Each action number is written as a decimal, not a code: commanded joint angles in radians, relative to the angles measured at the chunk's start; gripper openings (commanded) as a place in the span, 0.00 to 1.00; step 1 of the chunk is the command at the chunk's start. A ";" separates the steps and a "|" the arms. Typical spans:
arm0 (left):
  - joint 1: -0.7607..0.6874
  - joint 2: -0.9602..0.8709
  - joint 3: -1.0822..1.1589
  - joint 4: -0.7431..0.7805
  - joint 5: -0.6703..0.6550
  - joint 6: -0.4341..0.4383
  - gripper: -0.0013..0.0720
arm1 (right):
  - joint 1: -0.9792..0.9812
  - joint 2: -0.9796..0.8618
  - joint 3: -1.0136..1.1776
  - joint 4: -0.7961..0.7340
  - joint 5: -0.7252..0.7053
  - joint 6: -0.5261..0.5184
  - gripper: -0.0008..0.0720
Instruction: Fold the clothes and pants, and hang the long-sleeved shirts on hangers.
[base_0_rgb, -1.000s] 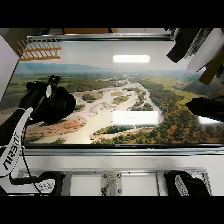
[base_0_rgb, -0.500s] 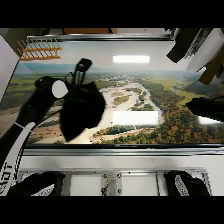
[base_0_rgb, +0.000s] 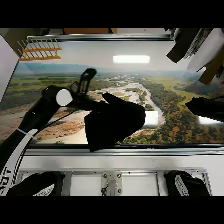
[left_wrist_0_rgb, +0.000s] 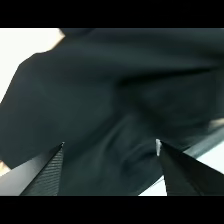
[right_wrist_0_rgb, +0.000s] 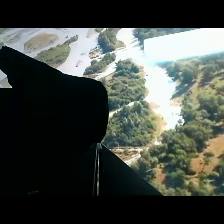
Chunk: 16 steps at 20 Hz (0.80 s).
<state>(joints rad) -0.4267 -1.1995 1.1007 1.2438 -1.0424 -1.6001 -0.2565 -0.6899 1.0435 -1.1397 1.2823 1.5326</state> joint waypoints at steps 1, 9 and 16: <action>0.191 0.063 -0.254 -0.016 -0.027 -0.108 0.86 | 0.000 0.000 0.000 0.000 0.000 0.000 0.04; 0.149 -0.056 -0.515 -0.190 0.092 -0.087 0.86 | 0.000 0.000 0.000 0.001 0.001 0.000 0.04; 0.011 -0.172 -0.358 -0.190 0.126 -0.087 0.11 | 0.000 0.000 0.000 0.001 0.000 0.000 0.04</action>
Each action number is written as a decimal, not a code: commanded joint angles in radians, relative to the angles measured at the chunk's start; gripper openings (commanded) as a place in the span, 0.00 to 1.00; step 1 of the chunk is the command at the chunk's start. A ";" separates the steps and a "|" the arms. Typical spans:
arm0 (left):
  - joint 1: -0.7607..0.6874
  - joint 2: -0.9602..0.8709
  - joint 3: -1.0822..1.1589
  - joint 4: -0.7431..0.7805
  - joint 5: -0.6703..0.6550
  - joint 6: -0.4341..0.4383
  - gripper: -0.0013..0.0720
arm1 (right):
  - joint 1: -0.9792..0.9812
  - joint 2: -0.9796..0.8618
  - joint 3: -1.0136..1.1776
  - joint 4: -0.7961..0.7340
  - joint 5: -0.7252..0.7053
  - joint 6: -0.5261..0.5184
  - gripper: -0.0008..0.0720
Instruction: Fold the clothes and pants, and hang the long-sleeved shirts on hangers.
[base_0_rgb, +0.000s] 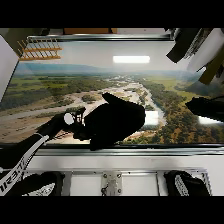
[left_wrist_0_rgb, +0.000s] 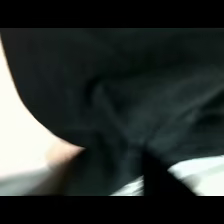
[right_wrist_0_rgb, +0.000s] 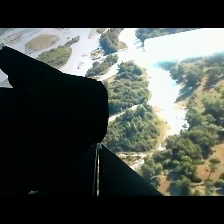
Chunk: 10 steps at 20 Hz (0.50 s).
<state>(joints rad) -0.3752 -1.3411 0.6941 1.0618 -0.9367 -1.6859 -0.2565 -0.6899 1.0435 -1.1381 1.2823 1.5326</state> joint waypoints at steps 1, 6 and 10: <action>-0.034 -0.030 0.063 -0.007 0.021 -0.001 0.03 | 0.000 0.000 0.000 0.000 0.000 0.000 0.04; 0.171 0.111 0.156 -0.007 -0.014 0.064 0.03 | 0.012 -0.059 -0.006 0.002 0.033 -0.001 0.72; 0.330 0.240 0.172 -0.007 -0.023 0.068 0.03 | 0.113 -0.219 -0.093 0.000 -0.077 0.000 0.74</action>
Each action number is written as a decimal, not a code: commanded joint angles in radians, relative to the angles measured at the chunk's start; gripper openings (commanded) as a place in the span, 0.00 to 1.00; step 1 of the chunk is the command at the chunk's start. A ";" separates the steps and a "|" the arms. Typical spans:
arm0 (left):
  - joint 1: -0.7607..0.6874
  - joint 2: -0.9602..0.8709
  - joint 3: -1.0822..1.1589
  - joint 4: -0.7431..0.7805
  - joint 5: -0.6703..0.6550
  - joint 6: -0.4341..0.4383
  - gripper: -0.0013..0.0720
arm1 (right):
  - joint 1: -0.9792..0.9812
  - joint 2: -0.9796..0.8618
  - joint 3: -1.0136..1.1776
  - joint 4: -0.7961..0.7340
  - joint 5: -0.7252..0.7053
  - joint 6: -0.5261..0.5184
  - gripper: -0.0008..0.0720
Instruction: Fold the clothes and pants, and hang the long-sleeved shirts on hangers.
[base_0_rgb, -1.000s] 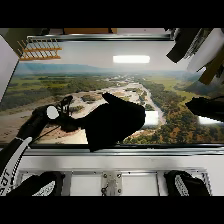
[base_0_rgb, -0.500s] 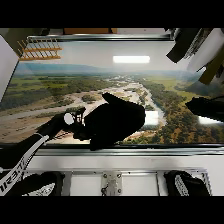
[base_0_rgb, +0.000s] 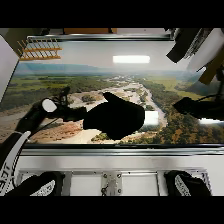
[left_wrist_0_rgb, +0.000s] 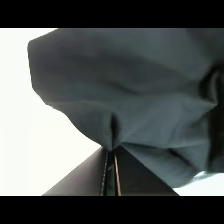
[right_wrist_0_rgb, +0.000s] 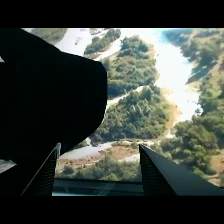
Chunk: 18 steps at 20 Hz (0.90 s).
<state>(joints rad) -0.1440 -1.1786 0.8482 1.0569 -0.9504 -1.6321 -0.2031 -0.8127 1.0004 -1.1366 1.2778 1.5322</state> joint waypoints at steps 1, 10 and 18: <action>0.119 0.092 0.018 -0.002 -0.023 0.020 0.03 | 0.096 -0.149 -0.076 -0.003 -0.135 0.000 0.74; 0.134 0.052 0.018 -0.003 -0.045 0.049 0.03 | 0.290 -0.729 -0.044 0.205 -0.361 -0.076 0.74; 0.143 0.089 0.053 -0.002 -0.029 0.050 0.03 | 0.292 -0.711 0.105 0.190 -0.307 -0.174 0.03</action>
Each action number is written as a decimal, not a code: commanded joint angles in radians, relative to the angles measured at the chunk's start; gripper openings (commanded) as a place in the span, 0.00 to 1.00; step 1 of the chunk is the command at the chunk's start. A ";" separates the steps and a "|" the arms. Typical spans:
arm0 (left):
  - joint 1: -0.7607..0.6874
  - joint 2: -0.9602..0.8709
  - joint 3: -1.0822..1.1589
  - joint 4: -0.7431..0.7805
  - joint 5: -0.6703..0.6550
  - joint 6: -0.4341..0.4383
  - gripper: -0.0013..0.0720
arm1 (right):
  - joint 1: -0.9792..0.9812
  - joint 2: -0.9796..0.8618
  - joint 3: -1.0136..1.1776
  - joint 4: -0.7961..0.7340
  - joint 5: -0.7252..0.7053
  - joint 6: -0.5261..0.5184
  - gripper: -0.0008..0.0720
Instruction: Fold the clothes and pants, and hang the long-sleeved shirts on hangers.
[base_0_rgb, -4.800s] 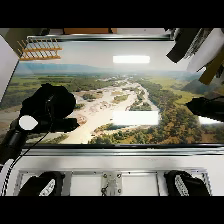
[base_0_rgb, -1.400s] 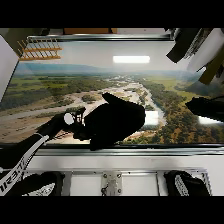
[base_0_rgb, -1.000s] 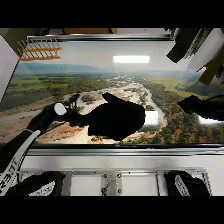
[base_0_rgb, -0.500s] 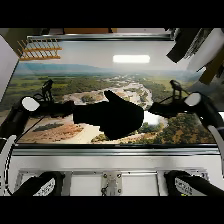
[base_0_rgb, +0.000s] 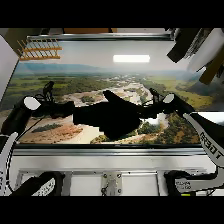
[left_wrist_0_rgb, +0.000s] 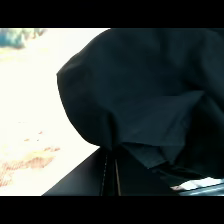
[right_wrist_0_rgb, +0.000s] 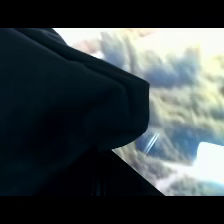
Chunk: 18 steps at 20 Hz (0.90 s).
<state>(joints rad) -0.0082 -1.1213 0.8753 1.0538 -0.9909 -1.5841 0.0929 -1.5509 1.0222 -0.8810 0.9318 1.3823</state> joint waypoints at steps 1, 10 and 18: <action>0.019 0.066 0.072 0.000 0.011 0.002 0.03 | -0.016 0.068 0.165 -0.146 0.092 -0.020 0.03; 0.021 0.430 0.269 0.001 -0.005 0.001 0.03 | -0.034 0.485 0.714 -0.354 0.353 0.021 0.03; 0.055 0.518 -0.096 -0.011 -0.056 -0.006 0.03 | 0.006 0.353 0.557 -0.354 0.257 0.032 0.03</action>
<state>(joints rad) 0.0410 -0.6228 0.8913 1.0531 -1.0267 -1.5883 0.0933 -1.1271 1.6299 -1.2316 1.2602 1.4097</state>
